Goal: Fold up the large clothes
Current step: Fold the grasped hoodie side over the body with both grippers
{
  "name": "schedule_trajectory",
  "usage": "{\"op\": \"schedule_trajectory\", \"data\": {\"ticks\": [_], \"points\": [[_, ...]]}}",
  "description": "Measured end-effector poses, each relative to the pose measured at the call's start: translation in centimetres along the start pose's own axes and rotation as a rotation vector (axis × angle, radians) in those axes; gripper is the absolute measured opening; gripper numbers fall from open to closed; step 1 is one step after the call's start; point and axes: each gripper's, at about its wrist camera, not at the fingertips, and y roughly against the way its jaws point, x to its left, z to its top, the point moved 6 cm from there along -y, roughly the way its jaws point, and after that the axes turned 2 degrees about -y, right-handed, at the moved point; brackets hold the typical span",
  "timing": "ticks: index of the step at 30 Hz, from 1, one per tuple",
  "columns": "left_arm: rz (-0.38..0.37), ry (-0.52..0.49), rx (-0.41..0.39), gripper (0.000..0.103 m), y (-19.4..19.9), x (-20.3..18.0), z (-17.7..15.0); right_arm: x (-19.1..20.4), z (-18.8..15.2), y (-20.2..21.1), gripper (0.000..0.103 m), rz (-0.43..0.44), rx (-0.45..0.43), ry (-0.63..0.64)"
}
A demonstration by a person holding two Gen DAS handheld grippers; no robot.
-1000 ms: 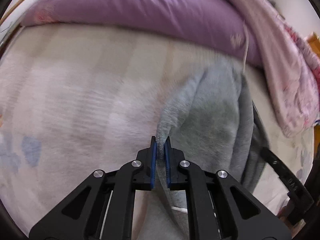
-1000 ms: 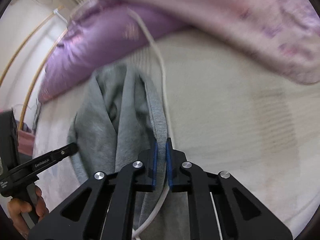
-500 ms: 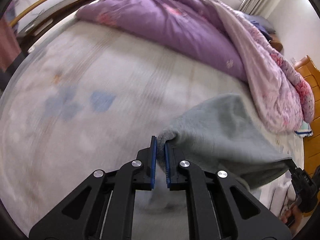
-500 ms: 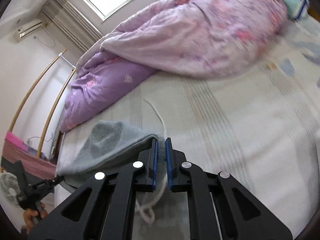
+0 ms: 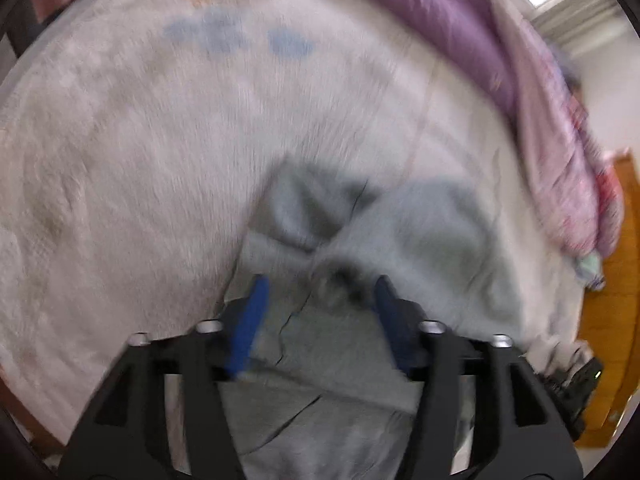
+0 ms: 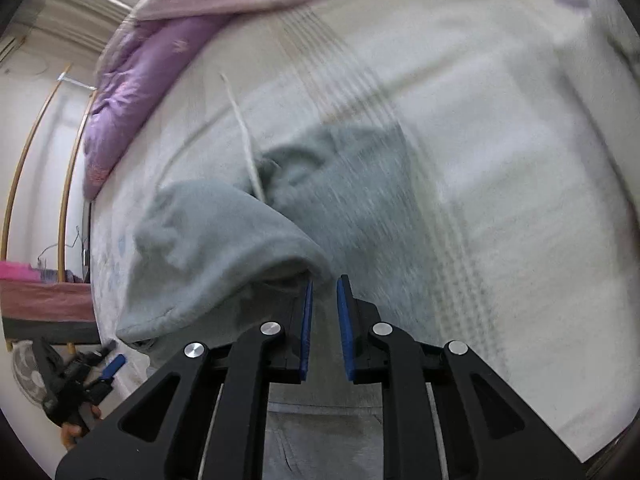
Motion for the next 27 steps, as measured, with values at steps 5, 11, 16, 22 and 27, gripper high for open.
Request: {"op": "schedule_trajectory", "data": {"ticks": [5,11,16,22,27], "points": [[-0.036,-0.04,-0.038,0.06,0.4,-2.5,3.1,3.9,2.9,1.8,0.057,0.0,-0.094,0.106],[-0.057,-0.093,0.092,0.062,-6.1,-6.4,5.8,9.2,5.8,-3.4,0.057,0.057,-0.009,0.192],[-0.026,-0.145,0.164,0.07,-11.2,-8.1,6.6,12.4,6.9,-10.0,0.057,0.068,0.11,0.261],[-0.006,-0.217,0.288,0.074,-15.5,-8.8,6.5,13.7,7.5,-15.2,0.057,0.097,0.256,0.267],[0.0,-0.316,0.247,0.012,-15.4,-10.5,7.1,15.1,8.3,-14.3,0.006,0.161,0.241,0.334]]}}
